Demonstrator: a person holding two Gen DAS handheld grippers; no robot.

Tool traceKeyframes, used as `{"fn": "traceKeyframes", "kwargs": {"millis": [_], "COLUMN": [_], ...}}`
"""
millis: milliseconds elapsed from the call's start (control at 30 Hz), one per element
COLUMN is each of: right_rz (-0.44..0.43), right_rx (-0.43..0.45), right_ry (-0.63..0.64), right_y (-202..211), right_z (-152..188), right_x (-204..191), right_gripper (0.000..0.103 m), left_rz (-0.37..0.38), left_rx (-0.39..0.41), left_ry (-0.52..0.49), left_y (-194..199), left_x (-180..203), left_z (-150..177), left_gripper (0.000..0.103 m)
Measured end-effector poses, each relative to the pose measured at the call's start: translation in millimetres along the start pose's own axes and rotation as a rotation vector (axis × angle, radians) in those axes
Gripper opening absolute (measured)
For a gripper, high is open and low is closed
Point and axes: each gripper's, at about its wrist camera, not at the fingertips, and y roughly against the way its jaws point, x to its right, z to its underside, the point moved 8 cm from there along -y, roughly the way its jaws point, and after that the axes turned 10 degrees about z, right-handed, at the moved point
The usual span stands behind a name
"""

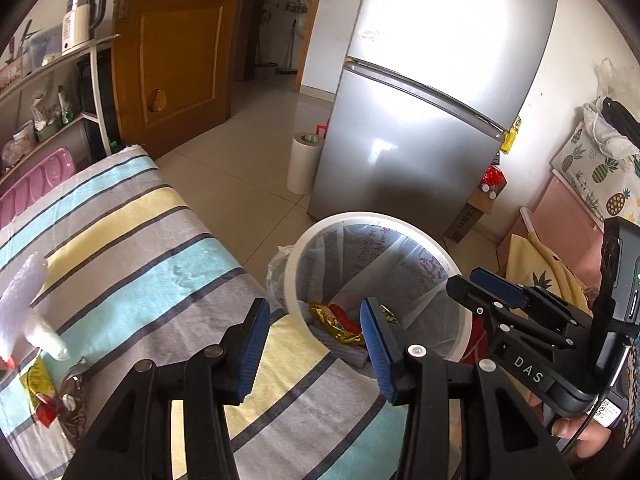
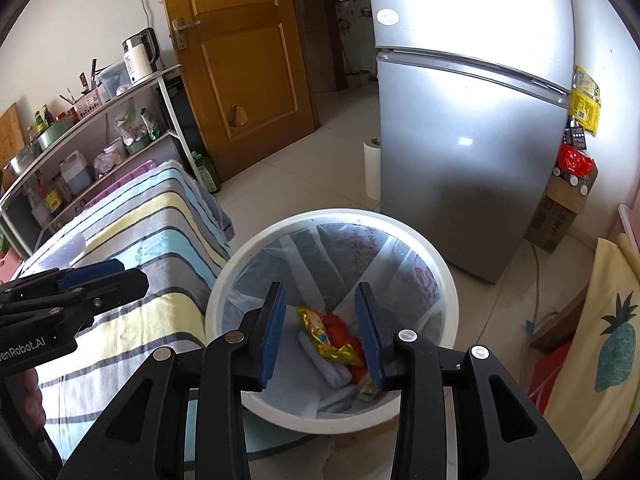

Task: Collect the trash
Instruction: 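Move both open tools back over the table toward the brown wrappers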

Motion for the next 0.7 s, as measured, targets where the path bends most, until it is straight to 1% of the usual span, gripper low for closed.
{"fn": "traceKeyframes", "kwargs": {"millis": [100, 200, 300, 400, 467, 600, 700], "right_rz": [-0.037, -0.073, -0.128, -0.175, -0.208, -0.255, -0.292], "right_rx": [0.02, 0.037, 0.037, 0.027, 0.019, 0.0, -0.016], "right_ry": [0.012, 0.045, 0.09, 0.133, 0.156, 0.206, 0.245], "right_y": [9.0, 15.9, 20.0, 22.7, 22.6, 22.8, 23.1], "right_z": [-3.9, -6.1, -4.5, 0.8, 4.5, 13.0, 19.6], "right_x": [-18.6, -41.3, -71.1, -102.5, -121.6, -158.8, -186.3], "right_gripper": [0.043, 0.044, 0.045, 0.046, 0.046, 0.046, 0.046], "left_rz": [-0.036, -0.084, -0.112, -0.179, -0.193, -0.257, -0.281], "left_rx": [0.029, 0.062, 0.083, 0.101, 0.113, 0.138, 0.164], "left_ry": [0.014, 0.042, 0.088, 0.128, 0.164, 0.222, 0.262], "left_y": [22.7, 45.7, 66.4, 87.2, 100.2, 127.5, 146.6], "left_x": [-16.7, -36.8, -62.0, -88.8, -106.6, -141.2, -163.7], "left_z": [3.9, 10.4, 19.3, 29.3, 36.0, 46.5, 53.2], "left_gripper": [0.048, 0.05, 0.051, 0.051, 0.051, 0.052, 0.052]}}
